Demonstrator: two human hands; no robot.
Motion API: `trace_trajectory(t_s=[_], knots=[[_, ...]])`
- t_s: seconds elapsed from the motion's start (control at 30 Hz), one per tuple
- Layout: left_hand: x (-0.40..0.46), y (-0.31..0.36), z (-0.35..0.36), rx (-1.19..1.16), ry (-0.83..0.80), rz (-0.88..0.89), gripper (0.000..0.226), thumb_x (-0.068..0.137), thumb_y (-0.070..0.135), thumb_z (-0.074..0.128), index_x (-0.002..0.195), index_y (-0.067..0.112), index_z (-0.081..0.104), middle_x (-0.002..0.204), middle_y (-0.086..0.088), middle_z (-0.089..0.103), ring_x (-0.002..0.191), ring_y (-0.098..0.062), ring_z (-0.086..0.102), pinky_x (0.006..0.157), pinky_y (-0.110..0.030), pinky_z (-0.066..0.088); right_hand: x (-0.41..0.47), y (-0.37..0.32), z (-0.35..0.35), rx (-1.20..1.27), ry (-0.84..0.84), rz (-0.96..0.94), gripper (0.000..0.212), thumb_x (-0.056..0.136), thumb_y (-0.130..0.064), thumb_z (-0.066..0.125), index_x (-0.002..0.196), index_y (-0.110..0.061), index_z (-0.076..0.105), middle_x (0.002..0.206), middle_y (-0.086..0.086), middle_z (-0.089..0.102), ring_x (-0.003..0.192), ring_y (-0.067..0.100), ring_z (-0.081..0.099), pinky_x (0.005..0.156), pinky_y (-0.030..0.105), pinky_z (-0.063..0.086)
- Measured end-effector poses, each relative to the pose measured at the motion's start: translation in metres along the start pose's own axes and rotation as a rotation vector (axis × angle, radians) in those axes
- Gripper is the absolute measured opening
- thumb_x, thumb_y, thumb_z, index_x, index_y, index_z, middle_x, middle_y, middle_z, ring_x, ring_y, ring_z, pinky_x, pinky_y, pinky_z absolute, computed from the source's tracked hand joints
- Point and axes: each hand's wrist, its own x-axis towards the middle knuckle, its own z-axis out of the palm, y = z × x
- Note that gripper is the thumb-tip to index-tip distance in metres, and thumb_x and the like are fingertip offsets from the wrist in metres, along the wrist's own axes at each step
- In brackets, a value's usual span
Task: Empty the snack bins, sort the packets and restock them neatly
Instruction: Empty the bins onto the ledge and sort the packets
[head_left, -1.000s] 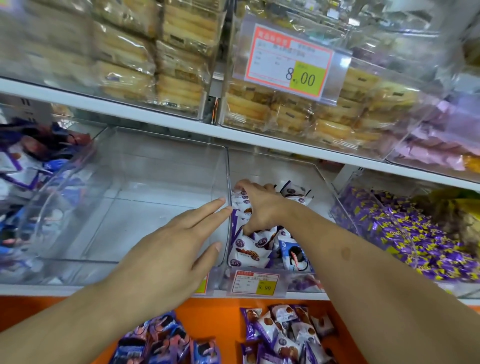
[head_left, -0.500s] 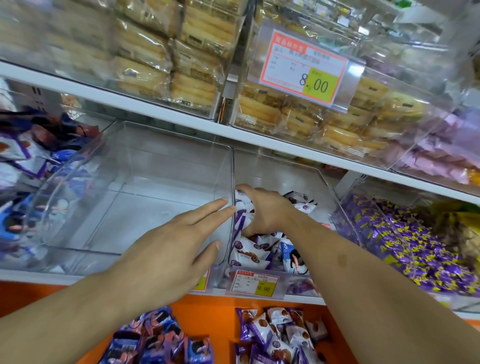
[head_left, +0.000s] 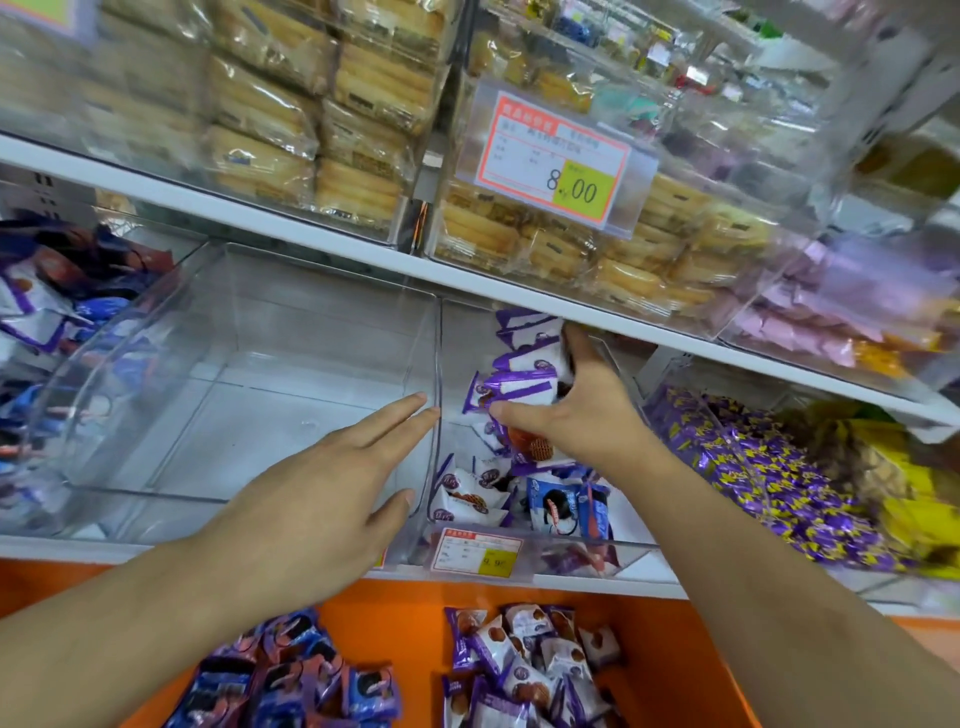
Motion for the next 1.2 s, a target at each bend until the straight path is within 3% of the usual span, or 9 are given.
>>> trace_trajectory(t_s=[0.1,0.27,0.4,0.53,0.73,0.9,0.97,1.1,1.2], knots=[[-0.006,0.010,-0.001,0.007,-0.013,0.009,0.082,0.104,0.045,0.045,0.156,0.053,-0.018,0.158,0.040,-0.026,0.147,0.003,0.029,0.111,-0.016,0.036,-0.043,-0.008,-0.025,0.127,-0.002,0.053,0.063,0.073,-0.012,0.096,0.123,-0.024,0.060,0.103,-0.016,0.078,0.093,-0.003,0.073,0.078,0.013,0.056],[-0.018,0.036,-0.006,0.050,0.022,0.061,0.082,0.104,0.038,0.046,0.156,0.051,-0.016,0.161,0.035,-0.025,0.153,0.005,0.008,0.116,-0.012,0.017,-0.114,-0.004,-0.059,0.249,-0.024,0.106,0.064,0.074,-0.003,0.091,0.123,-0.028,0.060,0.106,-0.005,0.080,0.098,0.014,0.077,0.079,0.022,0.059],[-0.025,0.054,-0.007,0.073,-0.001,0.079,0.081,0.103,0.034,0.048,0.158,0.048,-0.010,0.164,0.030,-0.020,0.150,0.008,0.004,0.117,-0.014,0.016,-0.165,0.018,-0.077,0.413,-0.010,0.212,0.073,0.059,-0.013,0.102,0.121,-0.020,0.064,0.110,0.010,0.079,0.100,0.027,0.077,0.088,0.043,0.064],[-0.026,0.043,0.009,0.098,-0.040,0.137,0.083,0.096,0.025,0.057,0.165,0.036,0.011,0.172,0.016,0.000,0.158,-0.007,0.008,0.128,-0.032,0.016,-0.206,0.053,-0.081,0.474,-0.073,0.283,0.069,0.061,-0.007,0.093,0.123,-0.019,0.065,0.108,0.013,0.079,0.095,0.025,0.076,0.078,0.034,0.061],[-0.024,0.028,0.027,0.217,-0.052,0.199,0.087,0.086,0.021,0.065,0.163,0.033,0.024,0.172,0.011,0.012,0.160,-0.015,0.006,0.122,-0.053,0.033,-0.221,0.128,-0.039,0.259,-0.404,0.446,0.078,0.075,-0.004,0.094,0.136,-0.035,0.056,0.122,0.001,0.077,0.112,0.022,0.073,0.098,0.037,0.058],[-0.021,0.022,0.032,0.232,-0.027,0.238,0.086,0.081,0.014,0.071,0.159,0.023,0.037,0.170,0.004,0.023,0.159,-0.019,0.012,0.119,-0.058,0.036,-0.202,0.219,0.006,-0.022,-0.516,0.594,0.127,0.055,-0.055,0.102,0.159,-0.036,0.032,0.154,-0.007,0.053,0.141,0.023,0.054,0.113,0.045,0.049],[-0.020,0.021,0.035,0.246,-0.018,0.249,0.084,0.080,0.012,0.071,0.158,0.020,0.040,0.169,0.001,0.027,0.159,-0.020,0.012,0.123,-0.054,0.032,-0.198,0.234,0.017,-0.184,-0.518,0.590,0.130,0.061,-0.055,0.098,0.165,-0.029,0.023,0.165,-0.004,0.036,0.151,0.022,0.038,0.120,0.039,0.040],[-0.019,0.019,0.038,0.262,-0.015,0.262,0.083,0.079,0.011,0.071,0.157,0.018,0.042,0.168,0.000,0.029,0.159,-0.023,0.012,0.125,-0.050,0.026,-0.190,0.239,0.014,-0.276,-0.363,0.583,0.108,0.081,-0.047,0.088,0.165,-0.035,0.021,0.160,-0.001,0.046,0.139,0.023,0.053,0.112,0.033,0.044],[-0.019,0.020,0.039,0.255,-0.005,0.273,0.084,0.077,0.010,0.071,0.156,0.017,0.043,0.168,-0.001,0.030,0.158,-0.026,0.015,0.123,-0.056,0.031,-0.191,0.235,0.001,-0.211,-0.254,0.618,0.093,0.084,-0.048,0.081,0.161,-0.041,0.029,0.131,-0.002,0.062,0.103,0.019,0.068,0.095,0.044,0.059]])
